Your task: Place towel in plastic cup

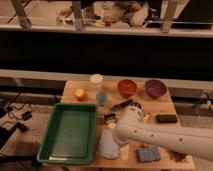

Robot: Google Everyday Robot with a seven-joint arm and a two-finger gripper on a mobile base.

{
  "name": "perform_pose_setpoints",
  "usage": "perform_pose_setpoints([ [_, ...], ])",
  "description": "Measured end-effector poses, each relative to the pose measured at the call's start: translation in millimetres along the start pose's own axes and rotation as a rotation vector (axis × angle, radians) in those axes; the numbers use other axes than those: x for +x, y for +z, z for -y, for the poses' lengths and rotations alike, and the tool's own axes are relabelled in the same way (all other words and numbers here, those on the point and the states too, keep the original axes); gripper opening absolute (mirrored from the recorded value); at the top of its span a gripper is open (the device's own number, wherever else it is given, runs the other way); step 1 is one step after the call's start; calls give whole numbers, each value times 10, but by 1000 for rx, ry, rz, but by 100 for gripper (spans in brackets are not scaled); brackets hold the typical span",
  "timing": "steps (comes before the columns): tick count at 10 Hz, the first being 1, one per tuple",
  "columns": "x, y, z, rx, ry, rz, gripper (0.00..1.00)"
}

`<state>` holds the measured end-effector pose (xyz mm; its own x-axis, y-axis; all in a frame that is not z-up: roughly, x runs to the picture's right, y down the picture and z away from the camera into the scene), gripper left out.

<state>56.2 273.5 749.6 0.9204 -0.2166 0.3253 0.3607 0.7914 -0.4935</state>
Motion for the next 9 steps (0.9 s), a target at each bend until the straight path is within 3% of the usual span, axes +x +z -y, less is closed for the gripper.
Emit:
perform_pose_setpoints([
  [5,53,191,8,-26,32,-9,100],
  [9,26,219,-77,-55,37,11,100],
])
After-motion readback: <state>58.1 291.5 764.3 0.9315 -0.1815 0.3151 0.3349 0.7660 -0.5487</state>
